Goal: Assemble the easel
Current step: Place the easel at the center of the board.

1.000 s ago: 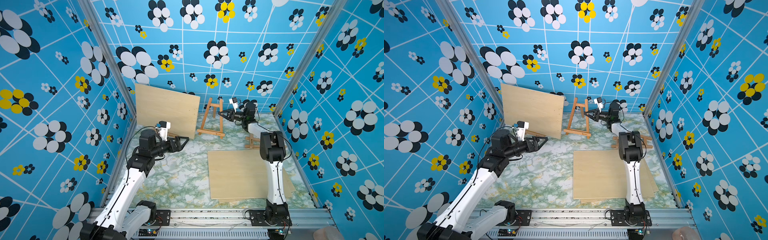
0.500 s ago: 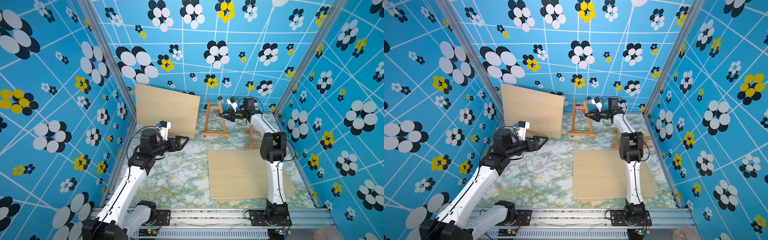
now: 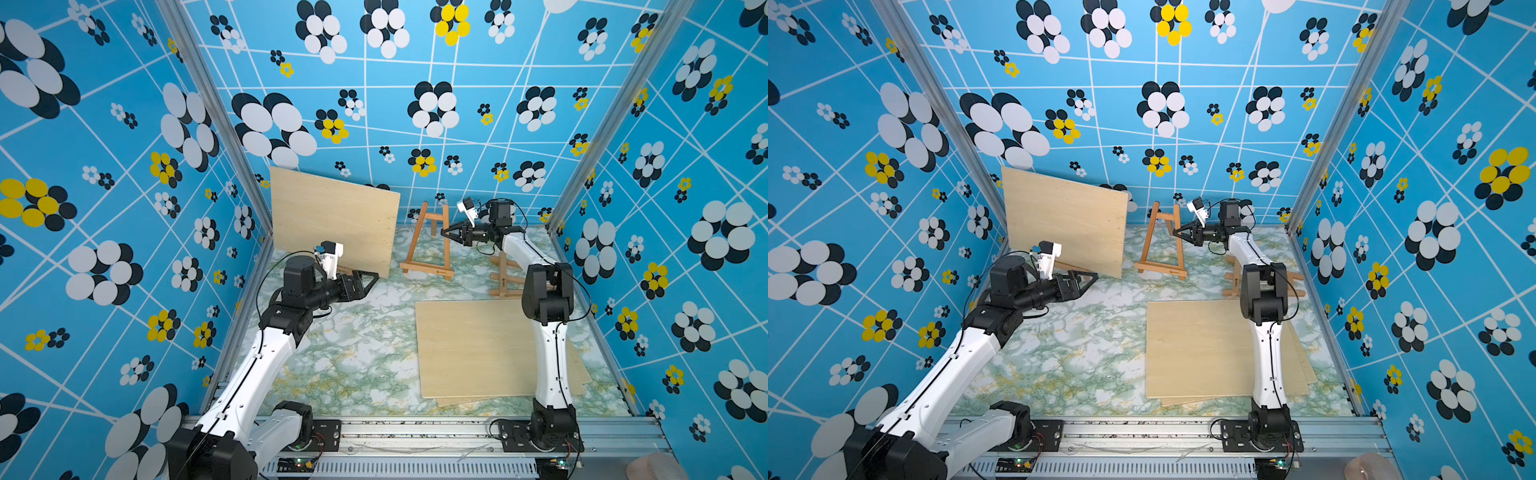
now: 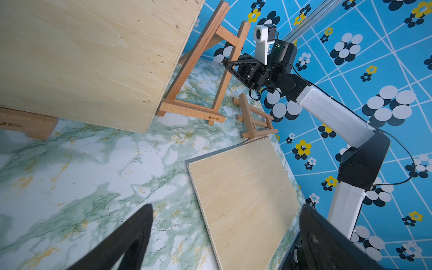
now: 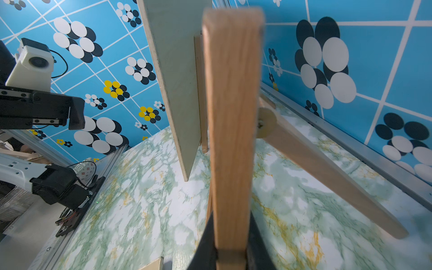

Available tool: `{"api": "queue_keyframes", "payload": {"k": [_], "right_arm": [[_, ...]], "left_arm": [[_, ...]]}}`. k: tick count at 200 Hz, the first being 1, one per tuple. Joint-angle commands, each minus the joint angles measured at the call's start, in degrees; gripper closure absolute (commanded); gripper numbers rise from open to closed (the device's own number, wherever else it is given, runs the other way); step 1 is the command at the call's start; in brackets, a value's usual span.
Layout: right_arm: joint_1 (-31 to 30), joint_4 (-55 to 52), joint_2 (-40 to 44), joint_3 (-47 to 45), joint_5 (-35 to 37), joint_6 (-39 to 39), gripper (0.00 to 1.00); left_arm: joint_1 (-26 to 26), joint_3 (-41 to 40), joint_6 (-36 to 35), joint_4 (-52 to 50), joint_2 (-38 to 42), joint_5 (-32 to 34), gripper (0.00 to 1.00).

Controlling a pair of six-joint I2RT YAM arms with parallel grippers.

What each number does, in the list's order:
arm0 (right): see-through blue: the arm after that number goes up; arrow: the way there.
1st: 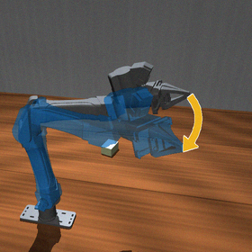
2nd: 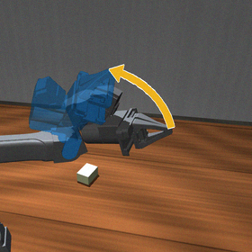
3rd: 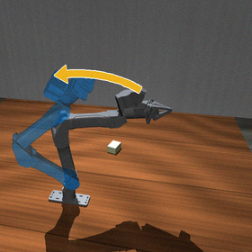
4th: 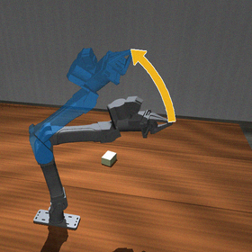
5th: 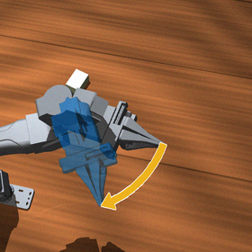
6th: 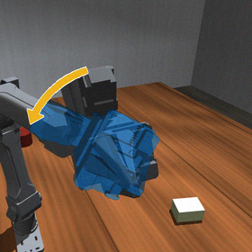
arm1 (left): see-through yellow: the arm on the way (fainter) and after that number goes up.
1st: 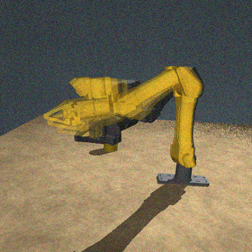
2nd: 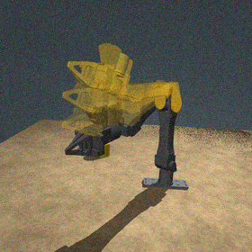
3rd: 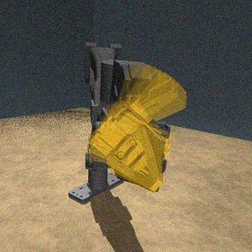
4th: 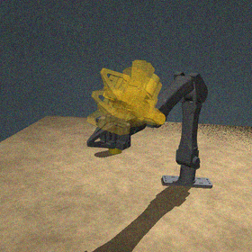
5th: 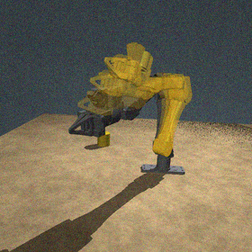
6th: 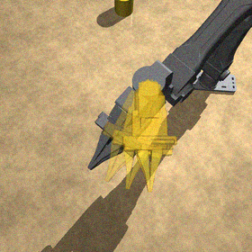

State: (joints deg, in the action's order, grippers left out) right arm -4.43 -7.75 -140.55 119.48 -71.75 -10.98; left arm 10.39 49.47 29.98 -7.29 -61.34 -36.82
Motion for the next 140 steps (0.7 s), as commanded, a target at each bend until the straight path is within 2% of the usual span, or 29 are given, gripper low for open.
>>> {"api": "queue_keyframes", "payload": {"k": [1, 15, 47, 63, 89, 92, 97, 101, 103, 123, 140], "right_arm": [[0.0, 1.6, -2.6, -0.6, 4.8, 2.5, 0.92], [0.1, 0.7, -3.1, 0.2, 5.3, 2.7, 0.91], [0.8, -1.0, -3.2, 0.5, 5.7, 2.8, 0.72], [1.2, -0.1, -1.9, -1.3, 6.3, 2.9, 0.53], [1.9, 2.5, 1.3, -5.2, 7.4, 3.3, 0.31], [2.1, 2.6, 1.8, -5.8, 7.6, 3.3, 0.23], [2.3, 3.6, 2.6, -6.7, 8.1, 3.7, 0.16], [2.4, 4.2, 3.4, -7.6, 8.5, 4.0, 0.04], [2.5, 4.7, 3.9, -8.1, 8.8, 4.3, 0.01], [3.8, 9.1, 9.1, -13.9, 13.5, 7.3, 0.00], [4.6, 13.5, 15.3, -20.5, 20.6, 12.4, 0.00]], "left_arm": [[-0.5, 1.3, -0.5, 1.7, -0.6, 0.0, 0.01], [-0.4, 1.3, -0.2, 2.2, -0.8, -0.1, 0.01], [-0.5, 1.5, -0.5, 2.0, -1.0, -0.1, 0.01], [-0.5, 1.5, -0.6, 2.1, -1.1, -0.1, 0.01], [-0.6, 1.5, -0.1, 2.9, -1.5, -0.3, 0.01], [-0.5, 1.5, 0.0, 3.0, -1.6, -0.4, 0.01], [-0.5, 1.5, 0.1, 3.3, -1.6, -0.5, 0.01], [-0.5, 1.6, 0.1, 3.3, -1.7, -0.6, 0.01], [-0.5, 1.6, 0.1, 3.3, -1.6, -0.6, 0.01], [-0.4, 2.4, -0.3, 2.7, -1.4, -0.7, 0.01], [-0.2, 3.5, -0.4, 0.1, -1.3, 0.2, 0.01]]}}
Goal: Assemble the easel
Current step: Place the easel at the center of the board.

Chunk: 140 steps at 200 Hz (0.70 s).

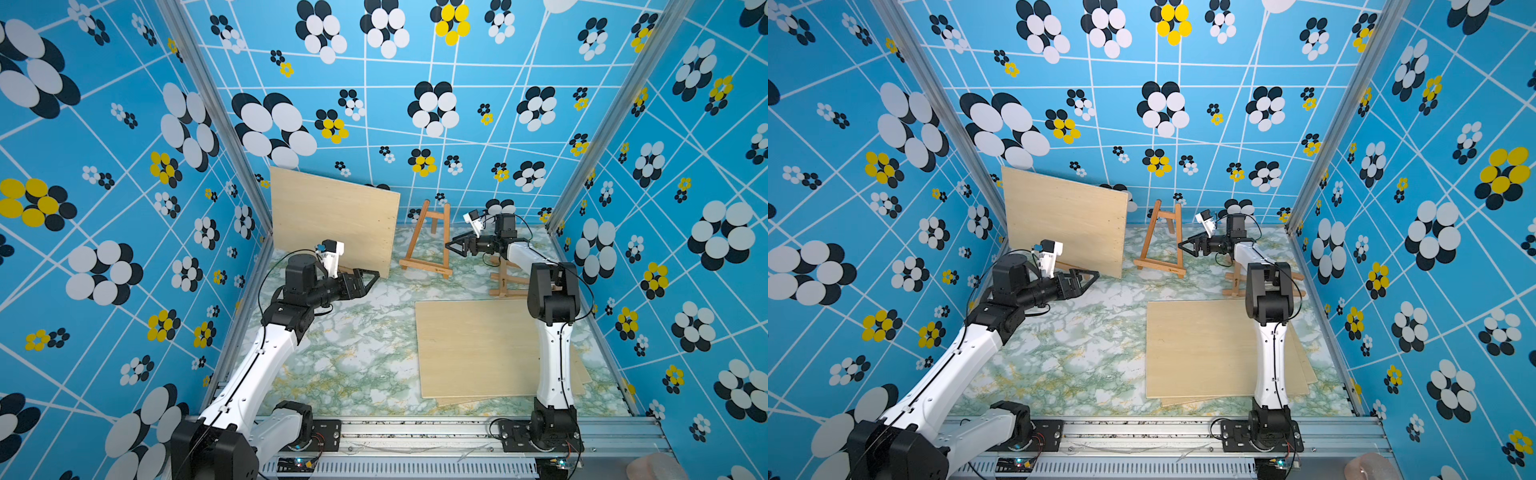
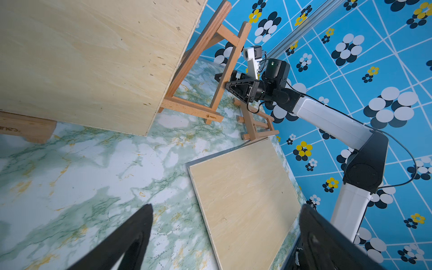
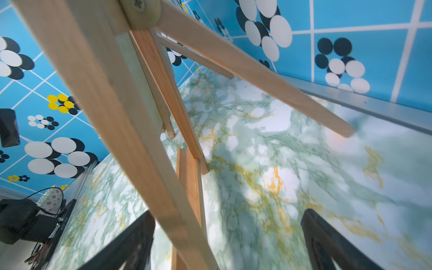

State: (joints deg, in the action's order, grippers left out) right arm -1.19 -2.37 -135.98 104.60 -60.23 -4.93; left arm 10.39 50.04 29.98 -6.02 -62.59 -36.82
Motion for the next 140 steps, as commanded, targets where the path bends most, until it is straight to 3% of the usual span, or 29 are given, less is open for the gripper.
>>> {"api": "queue_keyframes", "payload": {"k": [1, 25, 49, 67, 88, 111, 124, 140], "right_arm": [[1.4, 8.3, 10.9, -6.1, 9.5, 6.6, 0.00], [1.9, 9.1, 22.8, -16.5, 21.5, 11.7, 0.00], [1.9, -5.6, 30.6, -16.9, 32.9, 18.0, 0.00], [3.0, -16.8, 33.3, -15.8, 32.2, 17.8, 0.00], [5.3, -12.7, 36.8, -23.8, 29.6, 25.2, 0.00], [5.5, -15.3, 42.1, -30.5, 38.6, 28.1, 0.00], [5.5, -19.7, 44.7, -31.9, 42.2, 26.7, 0.00], [5.5, -23.6, 48.3, -34.6, 48.2, 25.7, 0.00]], "left_arm": [[-0.2, 3.0, -0.4, -1.4, 0.0, 0.3, 0.01], [0.4, 3.8, 1.2, -3.9, -0.5, 1.3, 0.01], [1.0, 2.5, 3.5, -4.3, -0.4, 1.2, 0.01], [1.0, 4.5, 2.8, -10.4, -2.4, 0.4, 0.01], [2.2, 4.6, 2.2, -13.7, -3.2, 0.7, 0.01], [4.5, 1.4, 6.7, -13.4, 0.1, 8.1, 0.01], [4.4, -0.3, 10.1, -13.2, 1.0, 7.6, 0.01], [5.1, -1.0, 9.3, -12.6, 0.5, 4.5, 0.01]]}}
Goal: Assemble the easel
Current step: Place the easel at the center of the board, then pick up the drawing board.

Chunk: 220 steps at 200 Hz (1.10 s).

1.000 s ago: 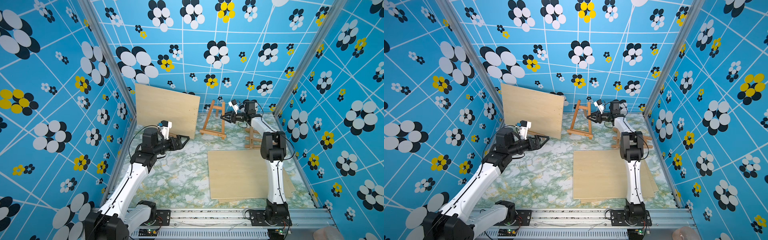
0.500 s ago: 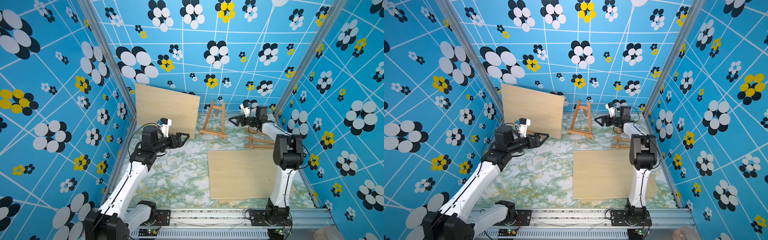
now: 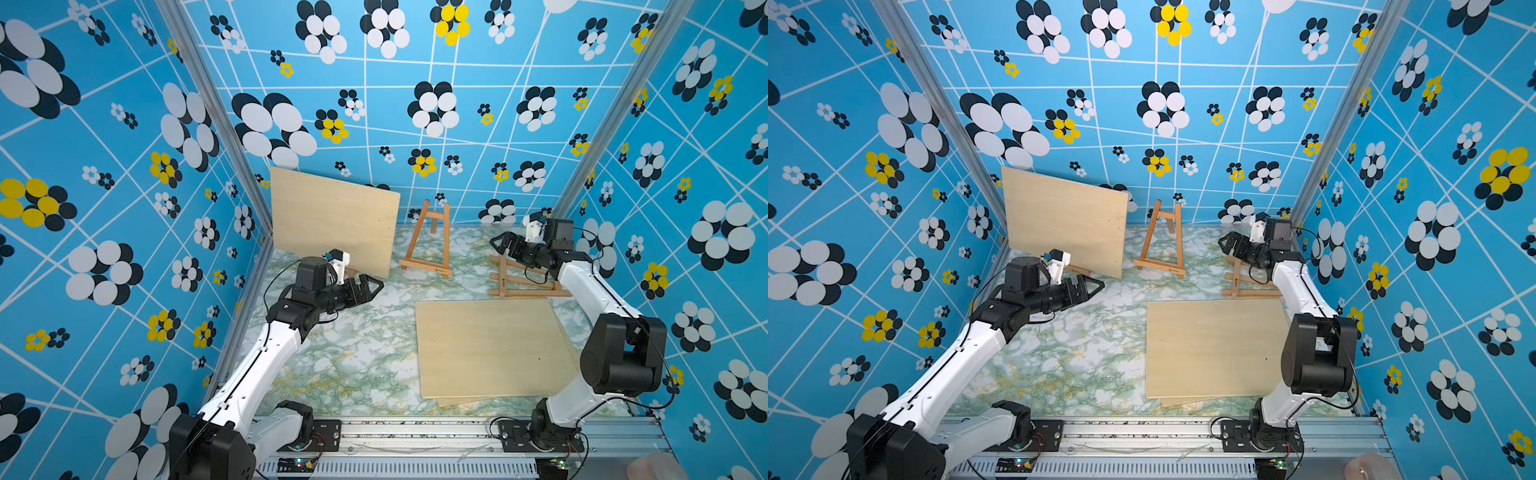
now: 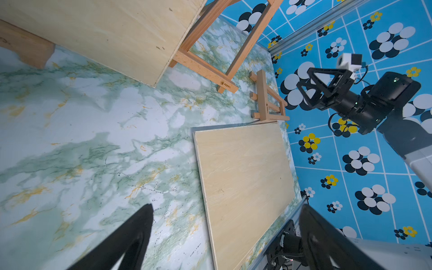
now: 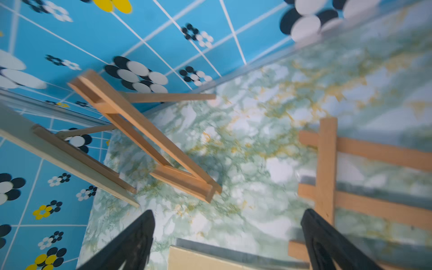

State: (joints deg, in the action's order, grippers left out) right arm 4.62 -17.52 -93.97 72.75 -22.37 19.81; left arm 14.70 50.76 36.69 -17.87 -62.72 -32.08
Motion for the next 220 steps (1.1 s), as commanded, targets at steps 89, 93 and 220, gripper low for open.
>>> {"api": "queue_keyframes", "payload": {"k": [89, 93, 220], "right_arm": [[2.9, -27.1, 16.7, -13.5, 23.6, 4.8, 0.02], [2.8, -27.5, 16.8, -13.8, 24.5, 4.4, 0.02], [16.1, -26.9, 9.0, -18.7, 30.0, 0.2, 0.01]], "left_arm": [[11.3, -5.2, 5.1, 3.8, -7.2, 1.9, 0.01], [12.0, -5.3, 5.4, 4.4, -8.1, 1.9, 0.01], [24.4, 5.3, 4.7, 6.8, -30.2, -1.4, 0.01]]}}
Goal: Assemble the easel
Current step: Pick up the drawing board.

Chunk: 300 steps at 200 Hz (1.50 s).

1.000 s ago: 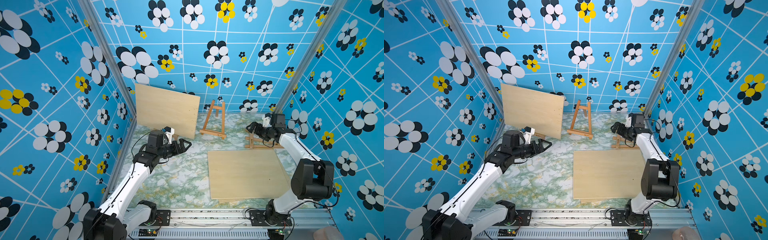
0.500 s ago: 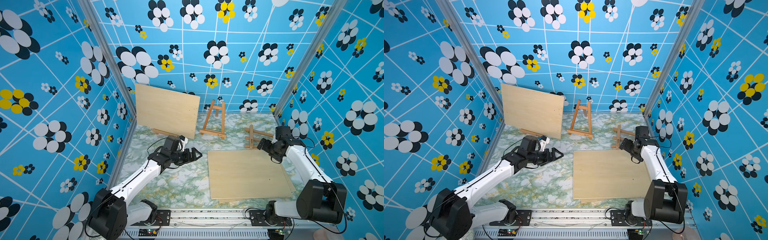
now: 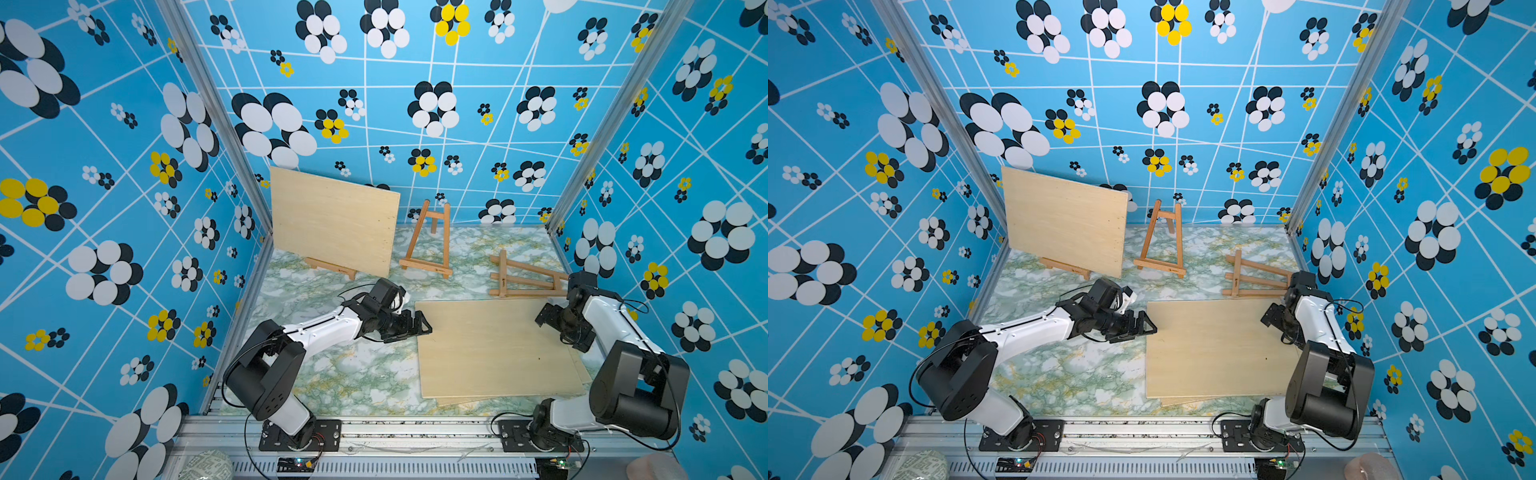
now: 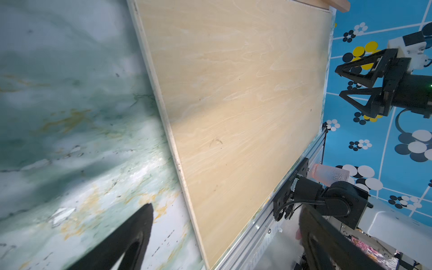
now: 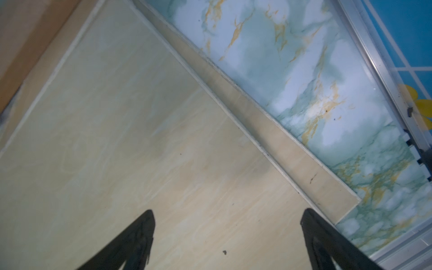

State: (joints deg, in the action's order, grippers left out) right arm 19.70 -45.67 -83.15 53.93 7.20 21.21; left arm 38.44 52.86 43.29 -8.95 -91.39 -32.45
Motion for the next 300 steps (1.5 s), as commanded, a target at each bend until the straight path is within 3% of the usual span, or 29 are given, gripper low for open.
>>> {"api": "queue_keyframes", "payload": {"k": [1, 43, 154, 210, 300], "right_arm": [[1.1, 1.3, -2.0, 0.2, 0.3, -1.2, 0.01], [1.6, 3.3, -6.9, -0.2, -3.0, -1.2, 0.01], [2.8, 5.4, -10.6, 0.4, 0.4, -3.8, 0.01], [3.5, 6.5, -13.1, 1.0, -2.1, -5.8, 0.01], [3.3, 5.5, -15.0, -0.7, -18.0, -4.6, 0.01]], "left_arm": [[0.8, 3.2, -1.8, -2.1, -1.6, -1.1, 0.01], [2.3, 3.7, -0.4, 0.0, -4.6, 0.6, 0.01], [3.1, 0.8, -2.3, 0.5, -6.7, 2.1, 0.01], [3.3, -0.6, -2.1, 0.8, -5.8, 2.3, 0.01], [4.1, -3.7, 1.0, 6.8, -6.7, 2.0, 0.00]]}}
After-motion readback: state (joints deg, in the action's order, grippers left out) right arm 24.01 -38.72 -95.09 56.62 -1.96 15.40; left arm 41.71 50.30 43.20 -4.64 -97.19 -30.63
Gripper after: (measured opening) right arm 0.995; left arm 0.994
